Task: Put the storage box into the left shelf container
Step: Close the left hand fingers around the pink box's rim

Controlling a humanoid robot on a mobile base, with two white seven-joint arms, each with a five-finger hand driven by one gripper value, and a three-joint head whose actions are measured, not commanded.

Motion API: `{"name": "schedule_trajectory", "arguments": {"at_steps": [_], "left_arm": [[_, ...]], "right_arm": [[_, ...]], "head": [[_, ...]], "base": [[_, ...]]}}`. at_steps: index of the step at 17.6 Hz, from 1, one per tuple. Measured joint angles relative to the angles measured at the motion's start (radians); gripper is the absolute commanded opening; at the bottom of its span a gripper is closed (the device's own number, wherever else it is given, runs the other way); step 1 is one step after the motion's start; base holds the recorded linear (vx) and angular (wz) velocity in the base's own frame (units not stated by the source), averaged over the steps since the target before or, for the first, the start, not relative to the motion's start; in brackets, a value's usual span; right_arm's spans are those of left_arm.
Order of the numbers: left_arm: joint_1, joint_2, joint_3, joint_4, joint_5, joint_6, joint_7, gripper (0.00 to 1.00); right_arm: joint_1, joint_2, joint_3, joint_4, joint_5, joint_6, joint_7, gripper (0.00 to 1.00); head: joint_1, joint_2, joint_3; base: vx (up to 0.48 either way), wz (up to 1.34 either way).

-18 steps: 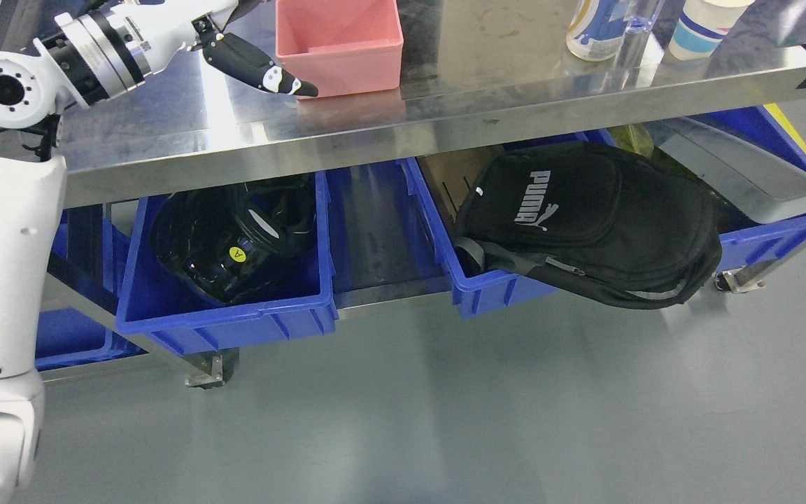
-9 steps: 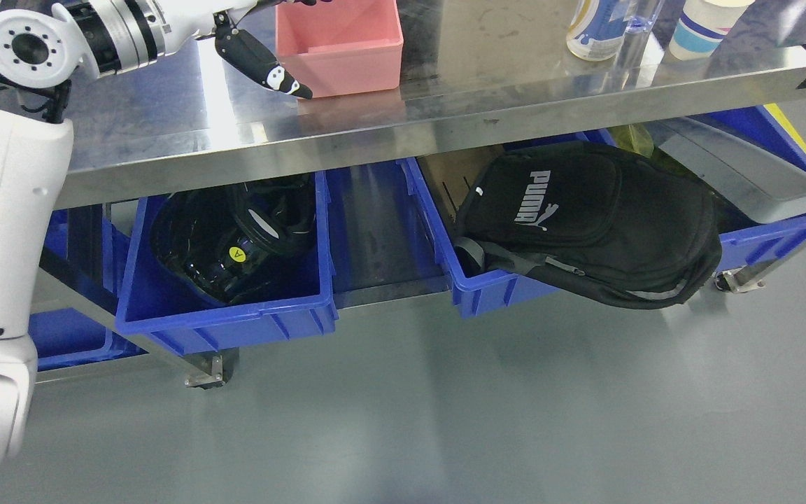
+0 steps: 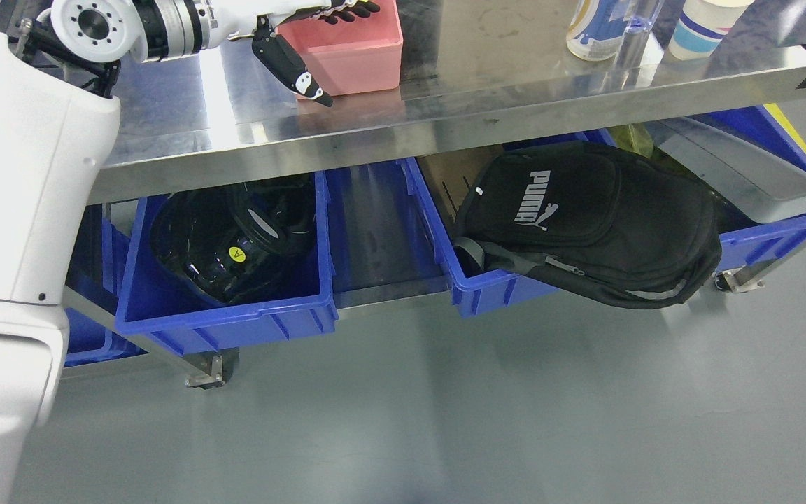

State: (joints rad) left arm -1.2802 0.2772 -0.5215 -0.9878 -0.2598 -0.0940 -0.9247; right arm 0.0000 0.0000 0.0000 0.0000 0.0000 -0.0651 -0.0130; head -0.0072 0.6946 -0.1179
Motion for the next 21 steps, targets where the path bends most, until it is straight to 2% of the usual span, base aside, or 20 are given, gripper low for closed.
{"name": "schedule_trajectory", "arguments": {"at_steps": [8,9,11,13,14,21], "left_arm": [[-0.045,-0.073,0.007,0.145,-0.065,-0.009,-0.039,0.52],[-0.046,-0.08,0.01,0.156,-0.068,-0.017,-0.039,0.43],[-0.048,-0.093,0.022,0.18,-0.072,-0.047,-0.042,0.17],[-0.048,-0.111,0.048,0.201,-0.076,-0.076,-0.05,0.04],[-0.046,-0.121,0.068,0.211,-0.077,-0.093,-0.055,0.0],[-0.023,-0.165,0.239,0.21,-0.079,-0.138,-0.041,0.0]], "right_arm": [[0.0,0.0,0.0,0.0,0.0,0.0,0.0,1.0],[0.0,0.0,0.0,0.0,0.0,0.0,0.0,1.0],[0.0,0.0,0.0,0.0,0.0,0.0,0.0,1.0],[0.0,0.0,0.0,0.0,0.0,0.0,0.0,1.0],[0.0,0.0,0.0,0.0,0.0,0.0,0.0,1.0],[0.0,0.0,0.0,0.0,0.0,0.0,0.0,1.0]], "head": [[0.0,0.0,0.0],[0.0,0.0,0.0],[0.0,0.0,0.0],[0.0,0.0,0.0],[0.0,0.0,0.0],[0.0,0.0,0.0]], "base": [[0.0,0.0],[0.0,0.0],[0.0,0.0],[0.0,0.0],[0.0,0.0],[0.0,0.0]]}}
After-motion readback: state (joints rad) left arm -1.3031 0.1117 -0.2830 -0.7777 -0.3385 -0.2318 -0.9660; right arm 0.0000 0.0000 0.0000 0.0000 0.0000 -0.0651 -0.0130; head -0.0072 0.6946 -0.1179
